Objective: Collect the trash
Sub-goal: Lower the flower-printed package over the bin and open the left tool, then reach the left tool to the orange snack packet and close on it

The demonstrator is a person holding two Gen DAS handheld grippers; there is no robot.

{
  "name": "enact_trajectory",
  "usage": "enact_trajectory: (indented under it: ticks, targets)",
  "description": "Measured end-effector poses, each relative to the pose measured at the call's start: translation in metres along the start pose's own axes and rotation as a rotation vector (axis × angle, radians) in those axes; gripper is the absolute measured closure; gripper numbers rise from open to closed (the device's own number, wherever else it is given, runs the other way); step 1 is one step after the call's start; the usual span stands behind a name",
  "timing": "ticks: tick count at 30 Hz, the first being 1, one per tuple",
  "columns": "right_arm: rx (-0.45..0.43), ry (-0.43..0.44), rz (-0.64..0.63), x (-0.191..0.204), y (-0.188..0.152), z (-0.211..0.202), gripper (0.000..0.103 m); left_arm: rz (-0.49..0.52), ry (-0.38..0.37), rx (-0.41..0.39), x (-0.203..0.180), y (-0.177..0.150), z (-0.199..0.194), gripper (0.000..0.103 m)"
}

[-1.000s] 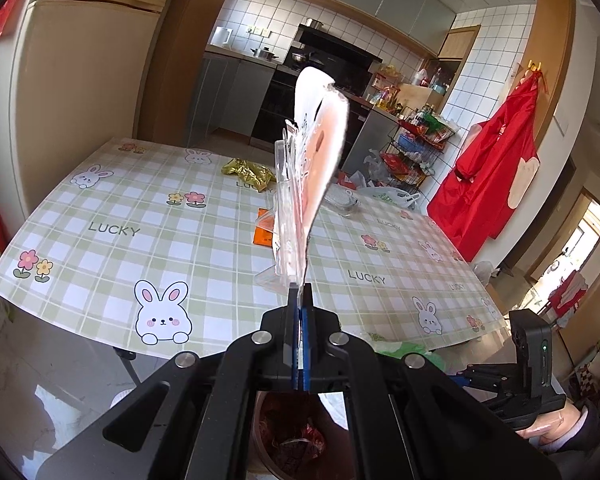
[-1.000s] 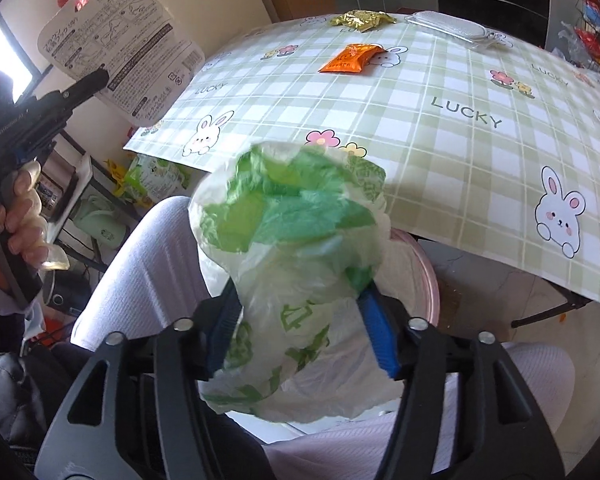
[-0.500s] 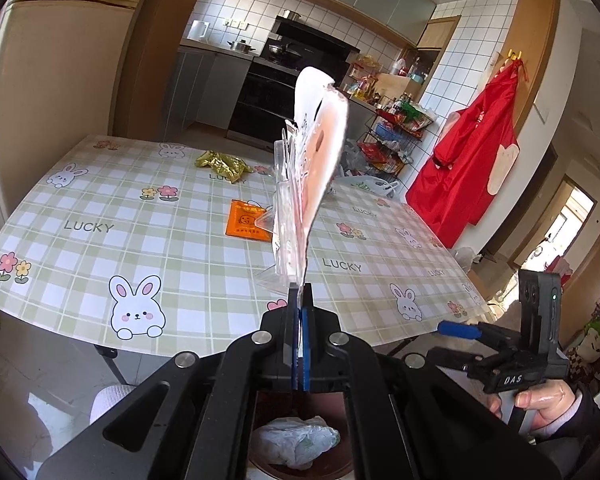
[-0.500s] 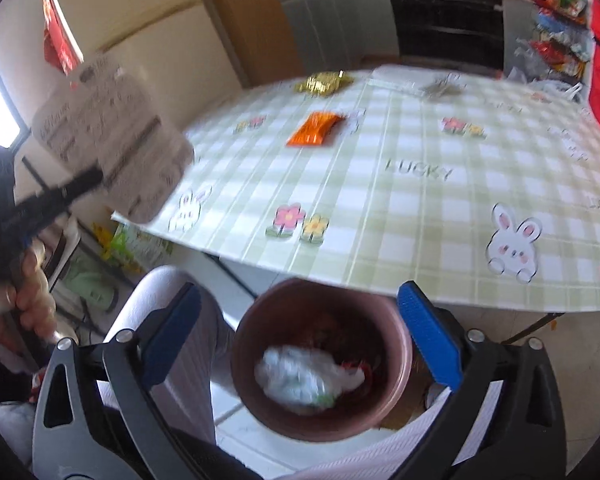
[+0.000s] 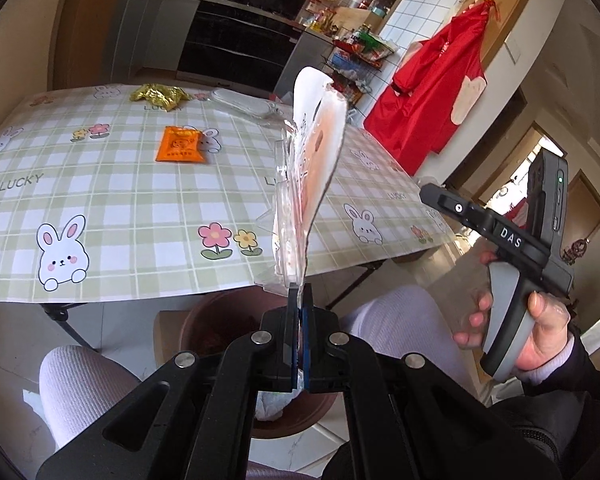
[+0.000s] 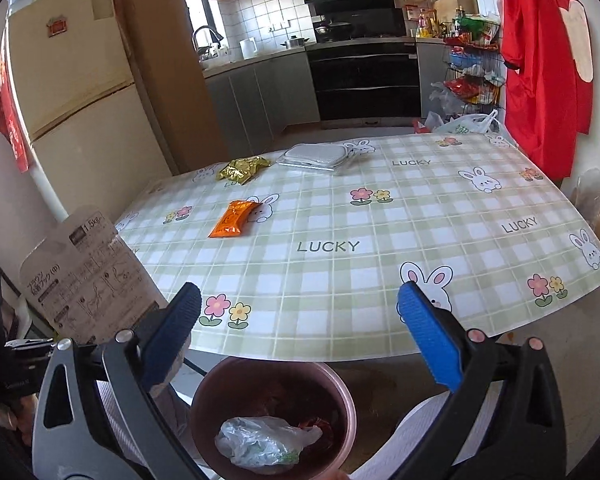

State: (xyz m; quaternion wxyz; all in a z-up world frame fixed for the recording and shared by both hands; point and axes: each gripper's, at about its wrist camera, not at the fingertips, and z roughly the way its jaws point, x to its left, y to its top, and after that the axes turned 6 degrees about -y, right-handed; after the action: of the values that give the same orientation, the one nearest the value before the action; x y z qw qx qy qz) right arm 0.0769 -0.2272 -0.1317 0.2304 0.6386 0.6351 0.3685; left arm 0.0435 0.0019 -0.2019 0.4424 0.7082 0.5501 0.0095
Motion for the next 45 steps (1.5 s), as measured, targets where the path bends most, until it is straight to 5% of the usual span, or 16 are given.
enact_trajectory:
  ticks: [10,12,14,23,33,45]
  targets:
    - [0.010,0.007,0.010,-0.001,-0.003,-0.002,0.006,0.058,-0.030,0.064,-0.015,-0.006,0.017,0.101]
    - [0.010,0.008,0.018,-0.002,-0.003,-0.001,0.006,0.071,-0.022,0.059,-0.017,-0.006,0.018,0.093]
    - [0.013,0.006,0.019,-0.002,-0.004,-0.001,0.006,0.065,-0.004,0.051,-0.015,-0.005,0.017,0.045]
    - [0.007,-0.006,0.008,0.000,-0.007,0.002,0.006,-0.029,0.076,-0.016,0.012,0.000,0.004,0.020]
    - [0.030,-0.027,-0.040,0.000,-0.006,0.016,0.006,-0.066,0.180,-0.035,0.036,0.008,0.001,0.013]
    - [0.058,-0.085,-0.023,-0.043,0.039,0.058,0.006,0.083,0.311,0.007,0.071,0.106,0.064,0.013]
